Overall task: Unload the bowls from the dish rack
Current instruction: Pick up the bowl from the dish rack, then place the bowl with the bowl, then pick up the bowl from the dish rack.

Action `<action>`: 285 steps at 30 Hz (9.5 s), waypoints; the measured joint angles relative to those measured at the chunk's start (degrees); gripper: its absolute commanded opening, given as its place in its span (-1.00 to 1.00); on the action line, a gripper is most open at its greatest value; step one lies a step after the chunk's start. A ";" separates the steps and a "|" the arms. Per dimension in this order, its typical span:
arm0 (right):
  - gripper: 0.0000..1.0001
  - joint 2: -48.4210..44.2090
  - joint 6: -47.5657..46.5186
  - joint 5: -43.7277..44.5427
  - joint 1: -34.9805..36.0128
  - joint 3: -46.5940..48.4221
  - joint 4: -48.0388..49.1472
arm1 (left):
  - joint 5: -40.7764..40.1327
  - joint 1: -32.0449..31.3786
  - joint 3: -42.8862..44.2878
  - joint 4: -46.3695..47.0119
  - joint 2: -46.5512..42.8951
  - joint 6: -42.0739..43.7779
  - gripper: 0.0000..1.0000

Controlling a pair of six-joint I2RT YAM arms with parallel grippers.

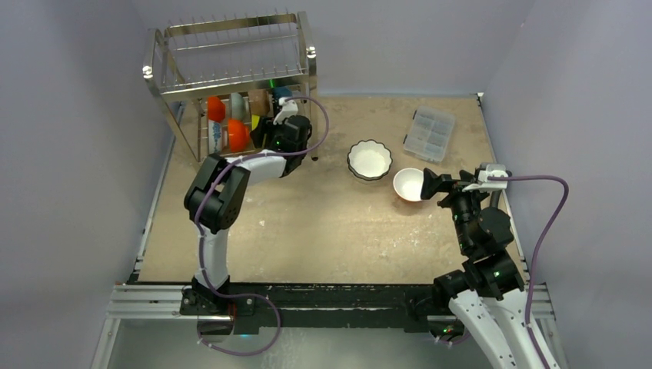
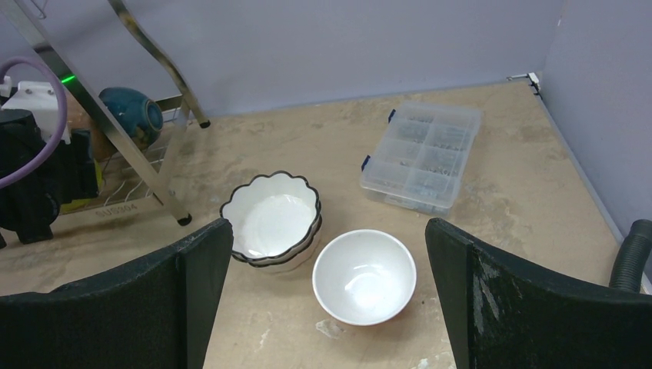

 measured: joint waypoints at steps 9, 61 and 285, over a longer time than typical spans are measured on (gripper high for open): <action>0.97 -0.02 0.00 0.00 0.00 0.00 0.02 | 7.08 1.33 -3.69 -1.44 -5.42 -3.28 0.01; 0.98 8.66 2.58 -9.40 0.26 5.75 -4.04 | 31.23 -15.34 -35.95 1.62 -45.11 10.62 -0.70; 0.97 30.80 19.26 -14.71 -13.05 6.16 0.22 | 31.17 -16.41 -48.06 -12.83 -59.78 -25.51 0.94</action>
